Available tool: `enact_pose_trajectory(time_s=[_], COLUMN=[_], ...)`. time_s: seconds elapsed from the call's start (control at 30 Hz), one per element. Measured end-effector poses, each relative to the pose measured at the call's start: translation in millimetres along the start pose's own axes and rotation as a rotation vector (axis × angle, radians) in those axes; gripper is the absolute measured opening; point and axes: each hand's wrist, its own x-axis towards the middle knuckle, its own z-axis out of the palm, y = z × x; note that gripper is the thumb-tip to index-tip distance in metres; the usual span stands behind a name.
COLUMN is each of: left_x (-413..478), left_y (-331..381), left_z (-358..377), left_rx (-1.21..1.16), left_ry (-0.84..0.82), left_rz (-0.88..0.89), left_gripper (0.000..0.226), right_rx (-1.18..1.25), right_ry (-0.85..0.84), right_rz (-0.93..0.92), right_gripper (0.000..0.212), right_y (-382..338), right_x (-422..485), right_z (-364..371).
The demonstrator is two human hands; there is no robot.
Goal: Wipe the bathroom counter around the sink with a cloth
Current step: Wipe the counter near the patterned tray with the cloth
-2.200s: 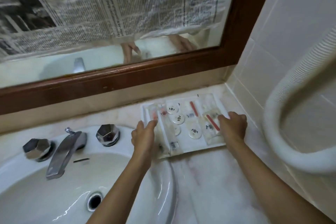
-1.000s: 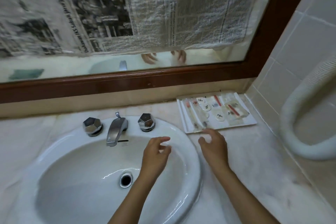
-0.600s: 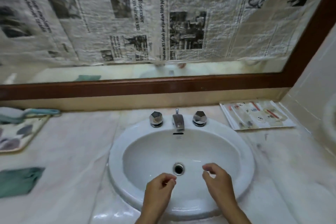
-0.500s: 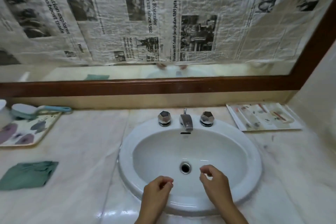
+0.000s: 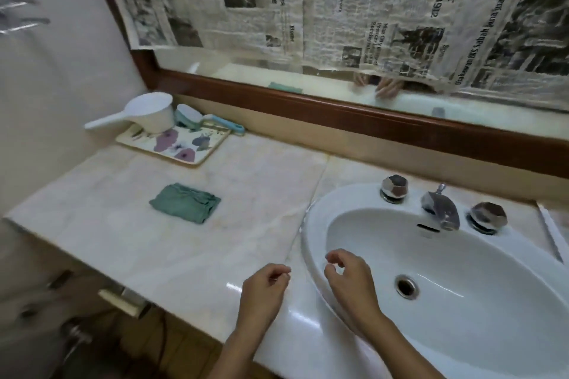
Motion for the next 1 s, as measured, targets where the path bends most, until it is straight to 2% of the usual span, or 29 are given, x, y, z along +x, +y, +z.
enact_pose_trajectory(time_s=[0.2, 0.37, 0.53, 0.73, 0.87, 1.0], left_x=[33, 86, 152, 221, 252, 253], left_y=[-43, -78, -109, -138, -149, -157], left_z=[-112, -200, -277, -330, -341, -341], left_rx=[-0.031, 0.068, 0.144, 0.488, 0.621, 0.619], left_ry=[0.242, 0.371, 0.351, 0.321, 0.258, 0.227], left_rz=[-0.064, -0.054, -0.032, 0.125, 0.263, 0.277], left_gripper=[0.023, 0.021, 0.024, 0.037, 0.046, 0.056], right_rx=[-0.007, -0.063, -0.221, -0.565, -0.652, -0.706], right_ry=[-0.155, -0.208, -0.14, -0.249, -0.286, -0.302], right_rz=[-0.131, -0.204, -0.282, -0.162, -0.102, -0.068], right_gripper=[0.023, 0.028, 0.03, 0.061, 0.047, 0.029], right_y=[-75, -141, -201, -240, -243, -243], right_x=[38, 72, 123, 170, 182, 186], right_z=[94, 179, 253, 299, 315, 322])
